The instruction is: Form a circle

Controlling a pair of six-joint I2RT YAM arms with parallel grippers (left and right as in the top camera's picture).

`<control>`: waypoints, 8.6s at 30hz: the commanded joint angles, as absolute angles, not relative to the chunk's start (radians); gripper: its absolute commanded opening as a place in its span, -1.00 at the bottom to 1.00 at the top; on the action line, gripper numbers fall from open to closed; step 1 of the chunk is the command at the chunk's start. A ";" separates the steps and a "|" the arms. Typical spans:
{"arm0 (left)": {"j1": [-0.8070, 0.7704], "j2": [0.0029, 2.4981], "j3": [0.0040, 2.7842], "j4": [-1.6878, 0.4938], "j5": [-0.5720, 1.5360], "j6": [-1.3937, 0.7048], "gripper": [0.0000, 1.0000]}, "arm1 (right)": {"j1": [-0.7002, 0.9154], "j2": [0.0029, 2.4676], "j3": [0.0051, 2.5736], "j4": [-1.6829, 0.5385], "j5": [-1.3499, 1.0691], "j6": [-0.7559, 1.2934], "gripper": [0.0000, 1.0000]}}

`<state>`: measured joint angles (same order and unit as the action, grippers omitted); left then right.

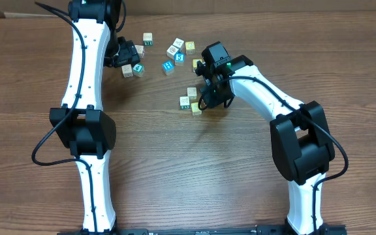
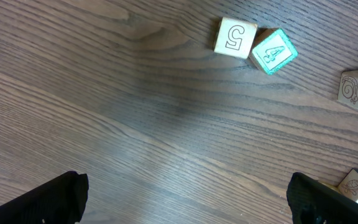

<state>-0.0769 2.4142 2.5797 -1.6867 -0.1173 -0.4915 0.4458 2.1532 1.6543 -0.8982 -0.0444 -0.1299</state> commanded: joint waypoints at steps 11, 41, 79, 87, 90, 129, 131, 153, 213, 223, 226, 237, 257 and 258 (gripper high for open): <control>-0.075 2.398 2.600 -1.686 -0.134 -0.495 0.99 | 0.445 2.151 1.684 -0.886 -0.047 -0.100 -0.21; -0.075 2.397 2.600 -1.686 -0.133 -0.495 1.00 | 0.441 2.140 1.668 -0.841 -0.047 -0.014 -0.24; -0.075 2.397 2.600 -1.686 -0.133 -0.495 1.00 | 0.443 2.156 1.616 -0.803 -0.046 0.001 -0.32; -0.075 2.398 2.600 -1.686 -0.133 -0.495 0.99 | 0.443 2.156 1.616 -0.810 -0.089 0.001 -0.45; -0.075 2.398 2.600 -1.686 -0.133 -0.494 0.99 | 0.443 2.156 1.616 -0.812 -0.096 0.020 -0.46; -0.075 2.398 2.600 -1.686 -0.133 -0.495 1.00 | 0.443 2.120 1.619 -0.782 -0.113 0.052 -0.26; -0.075 2.398 2.600 -1.686 -0.133 -0.495 1.00 | 0.440 2.115 1.619 -0.770 -0.113 0.053 -0.29; -0.075 2.398 2.600 -1.686 -0.133 -0.495 0.99 | 0.376 2.110 1.610 -0.749 -0.068 0.080 -0.92; -0.075 2.398 2.600 -1.686 -0.134 -0.495 1.00 | 0.410 2.111 1.571 -0.751 -0.081 0.161 -0.92; -0.075 2.398 2.600 -1.686 -0.133 -0.495 1.00 | 0.408 2.088 1.684 -0.812 -0.061 0.161 -0.92; -0.075 2.398 2.600 -1.686 -0.133 -0.495 1.00 | 0.411 2.053 1.726 -0.875 -0.062 0.161 -0.92; -0.075 2.398 2.600 -1.686 -0.133 -0.495 0.99 | 0.423 2.008 1.696 -1.061 -0.204 0.196 -0.92; -0.075 2.398 2.600 -1.686 -0.133 -0.495 1.00 | 0.614 2.008 1.488 -0.914 -0.037 0.401 -0.92; -0.075 2.398 2.600 -1.686 -0.133 -0.495 0.99 | 0.621 2.009 1.482 -0.902 -0.027 0.402 -0.92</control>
<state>-0.0769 2.4142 2.5797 -1.6863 -0.1173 -0.4915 0.6025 2.0247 1.5059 -0.9207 -0.0944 0.3626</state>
